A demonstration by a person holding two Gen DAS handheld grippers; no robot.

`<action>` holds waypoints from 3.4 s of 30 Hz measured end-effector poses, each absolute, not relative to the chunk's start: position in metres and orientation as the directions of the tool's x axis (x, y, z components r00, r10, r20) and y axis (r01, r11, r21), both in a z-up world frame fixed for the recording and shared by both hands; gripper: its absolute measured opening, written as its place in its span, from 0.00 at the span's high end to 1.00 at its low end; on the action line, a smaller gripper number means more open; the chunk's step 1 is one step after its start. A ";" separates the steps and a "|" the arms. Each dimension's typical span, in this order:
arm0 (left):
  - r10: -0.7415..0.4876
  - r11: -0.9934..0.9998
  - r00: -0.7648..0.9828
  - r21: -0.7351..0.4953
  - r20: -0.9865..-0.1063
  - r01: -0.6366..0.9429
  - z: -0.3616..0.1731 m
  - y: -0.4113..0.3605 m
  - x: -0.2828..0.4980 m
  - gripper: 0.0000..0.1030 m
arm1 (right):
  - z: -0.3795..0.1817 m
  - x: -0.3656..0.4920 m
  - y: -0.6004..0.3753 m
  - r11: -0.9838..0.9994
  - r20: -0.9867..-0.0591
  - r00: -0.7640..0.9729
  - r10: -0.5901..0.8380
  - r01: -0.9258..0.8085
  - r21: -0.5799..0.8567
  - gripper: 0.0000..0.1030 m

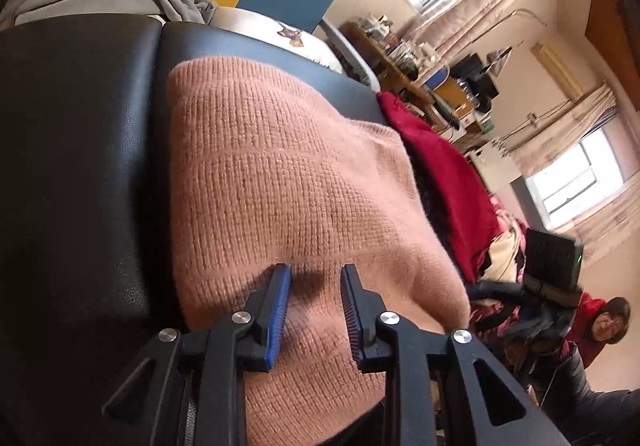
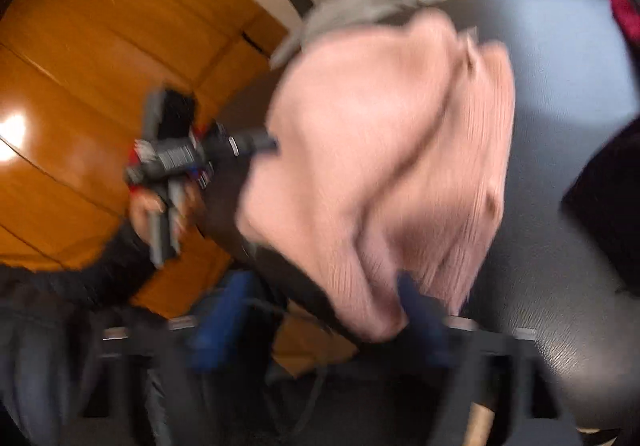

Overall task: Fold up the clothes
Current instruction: 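Press the folded sweater bundle down with both grippers, then smooth the folded pink sweater flat with both open grippers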

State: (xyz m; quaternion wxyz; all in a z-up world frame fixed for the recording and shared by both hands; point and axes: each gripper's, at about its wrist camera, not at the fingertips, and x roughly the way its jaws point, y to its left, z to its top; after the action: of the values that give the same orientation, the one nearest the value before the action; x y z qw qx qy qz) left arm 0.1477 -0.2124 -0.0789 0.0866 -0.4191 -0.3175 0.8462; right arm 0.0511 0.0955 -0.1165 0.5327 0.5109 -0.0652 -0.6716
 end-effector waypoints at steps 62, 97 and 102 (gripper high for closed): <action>0.296 -0.941 -0.568 -0.335 -0.768 -0.038 -0.100 -0.120 0.109 0.75 | -0.165 0.068 0.089 -0.716 -0.714 -0.396 -0.577 0.666 0.208 0.78; 0.212 -0.945 -0.670 -0.324 -0.712 0.045 -0.087 -0.169 -0.003 0.70 | -0.158 -0.043 0.034 -0.893 -0.707 -0.578 -0.408 0.414 0.177 0.23; 0.190 -0.951 -0.703 -0.308 -0.685 0.043 -0.080 -0.170 0.006 0.70 | -0.158 -0.049 0.036 -0.892 -0.707 -0.575 -0.411 0.415 0.181 0.23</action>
State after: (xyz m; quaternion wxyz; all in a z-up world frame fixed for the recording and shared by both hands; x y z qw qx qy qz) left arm 0.0059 -0.1696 -0.0803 0.0402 -0.3830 -0.1521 0.9102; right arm -0.0485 0.0365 -0.1585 0.2326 0.3979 0.0025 -0.8874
